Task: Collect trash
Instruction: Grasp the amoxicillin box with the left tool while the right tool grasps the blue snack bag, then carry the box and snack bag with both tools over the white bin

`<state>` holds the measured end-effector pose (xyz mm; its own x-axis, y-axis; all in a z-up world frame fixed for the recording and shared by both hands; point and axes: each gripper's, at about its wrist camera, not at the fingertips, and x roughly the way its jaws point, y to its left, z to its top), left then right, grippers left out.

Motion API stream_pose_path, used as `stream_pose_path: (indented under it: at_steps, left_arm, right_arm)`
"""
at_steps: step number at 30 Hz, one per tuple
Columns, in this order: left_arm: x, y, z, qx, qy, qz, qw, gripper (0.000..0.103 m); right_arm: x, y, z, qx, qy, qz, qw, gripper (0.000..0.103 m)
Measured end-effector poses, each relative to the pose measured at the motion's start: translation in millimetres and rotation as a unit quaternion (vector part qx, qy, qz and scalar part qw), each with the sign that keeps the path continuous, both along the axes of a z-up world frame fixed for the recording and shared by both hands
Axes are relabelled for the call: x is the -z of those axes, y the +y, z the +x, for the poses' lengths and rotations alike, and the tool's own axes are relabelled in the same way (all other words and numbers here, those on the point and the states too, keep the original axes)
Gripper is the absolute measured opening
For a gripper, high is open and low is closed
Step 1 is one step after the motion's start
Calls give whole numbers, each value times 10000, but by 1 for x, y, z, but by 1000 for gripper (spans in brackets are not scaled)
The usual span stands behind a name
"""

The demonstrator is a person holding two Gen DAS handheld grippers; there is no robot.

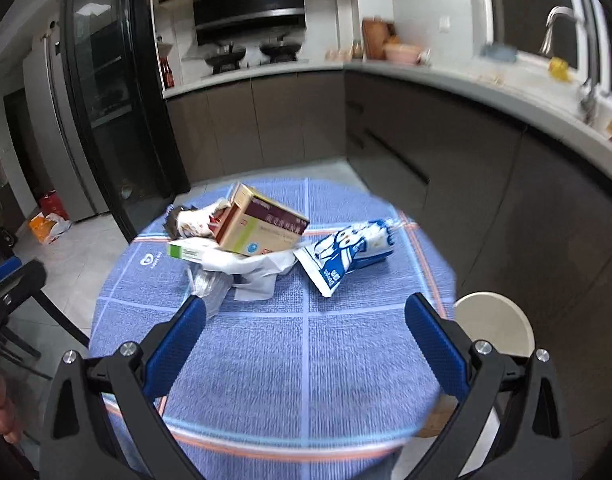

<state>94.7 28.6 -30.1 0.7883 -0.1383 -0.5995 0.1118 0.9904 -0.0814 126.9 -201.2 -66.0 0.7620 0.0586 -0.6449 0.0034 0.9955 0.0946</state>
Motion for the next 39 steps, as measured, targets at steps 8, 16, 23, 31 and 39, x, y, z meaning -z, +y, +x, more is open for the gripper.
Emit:
stream_pose_path:
  at_steps: [8, 16, 23, 31, 39]
  left_arm:
    - [16, -8, 69, 570, 138, -248, 9980, 94]
    - [44, -50, 138, 1478, 431, -231, 9878, 88]
    - [67, -81, 186, 1862, 867, -335, 9781, 77]
    - [84, -107, 210, 2148, 1144, -1, 9699, 44]
    - [72, -104, 196, 2169, 1129, -114, 9696, 35]
  right_arm:
    - [55, -41, 88, 498, 624, 632, 9948, 98]
    - [98, -49, 130, 518, 1052, 897, 9890, 87]
    - [115, -51, 136, 382, 1228, 988, 9868, 21]
    - [109, -56, 116, 194, 1130, 915, 9892, 14]
    - [92, -61, 93, 175, 977, 988, 9901, 14]
